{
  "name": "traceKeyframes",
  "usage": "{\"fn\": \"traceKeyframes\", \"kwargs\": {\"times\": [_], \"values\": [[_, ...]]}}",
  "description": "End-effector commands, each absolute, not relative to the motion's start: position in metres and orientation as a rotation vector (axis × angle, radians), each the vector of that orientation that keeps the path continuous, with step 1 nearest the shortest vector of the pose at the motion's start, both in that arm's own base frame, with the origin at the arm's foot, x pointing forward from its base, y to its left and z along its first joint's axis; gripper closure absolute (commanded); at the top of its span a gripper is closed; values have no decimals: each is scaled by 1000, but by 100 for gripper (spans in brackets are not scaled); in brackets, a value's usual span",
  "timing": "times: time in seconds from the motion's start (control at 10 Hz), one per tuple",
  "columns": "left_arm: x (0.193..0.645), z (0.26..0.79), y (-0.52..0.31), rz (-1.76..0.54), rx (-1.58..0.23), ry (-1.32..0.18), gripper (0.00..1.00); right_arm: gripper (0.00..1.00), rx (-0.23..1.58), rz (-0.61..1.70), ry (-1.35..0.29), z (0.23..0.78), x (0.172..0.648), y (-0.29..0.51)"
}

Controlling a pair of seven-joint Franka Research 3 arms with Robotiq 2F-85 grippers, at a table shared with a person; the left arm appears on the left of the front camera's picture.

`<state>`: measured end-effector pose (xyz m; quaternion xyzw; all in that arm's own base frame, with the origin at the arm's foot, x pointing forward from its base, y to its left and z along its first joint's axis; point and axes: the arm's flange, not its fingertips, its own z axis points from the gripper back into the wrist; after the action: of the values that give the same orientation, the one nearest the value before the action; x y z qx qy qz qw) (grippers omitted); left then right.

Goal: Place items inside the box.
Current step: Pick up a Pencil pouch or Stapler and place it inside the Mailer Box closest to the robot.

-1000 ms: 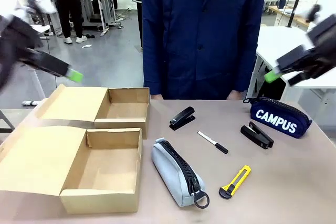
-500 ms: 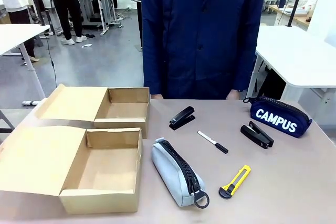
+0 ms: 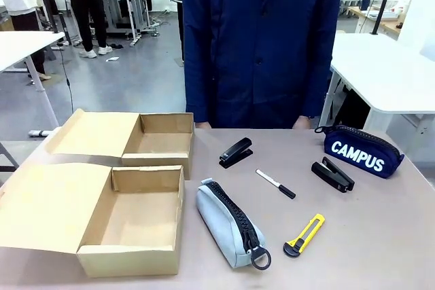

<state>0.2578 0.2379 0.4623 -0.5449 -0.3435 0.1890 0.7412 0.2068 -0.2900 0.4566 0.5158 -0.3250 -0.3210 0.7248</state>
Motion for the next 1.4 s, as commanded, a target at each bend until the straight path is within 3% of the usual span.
{"fn": "traceKeyframes", "kwargs": {"times": [0.0, 0.4, 0.6, 0.8, 1.0, 1.1, 1.2, 1.3], "values": [[247, 471, 239, 364, -1165, -757, 0, 0, 1146, -677, -714, 468, 205, -284], [247, 471, 239, 364, -1165, -757, 0, 0, 1141, -688, -689, 466, 206, -280], [247, 471, 239, 364, -1165, -757, 0, 0, 1041, -396, -468, 459, 250, -205], [247, 471, 239, 364, -1165, -757, 0, 0, 1020, -124, -387, 472, 270, -126], [247, 471, 239, 364, -1165, -757, 0, 0, 860, 67, -265, 476, 265, -73], [247, 471, 239, 364, -1165, -757, 0, 0, 655, 142, -134, 462, 262, -37], [247, 471, 239, 364, -1165, -757, 0, 0, 927, -45, -269, 490, 292, -93], [247, 471, 239, 364, -1165, -757, 0, 0, 815, 51, -190, 490, 292, -67]]}}
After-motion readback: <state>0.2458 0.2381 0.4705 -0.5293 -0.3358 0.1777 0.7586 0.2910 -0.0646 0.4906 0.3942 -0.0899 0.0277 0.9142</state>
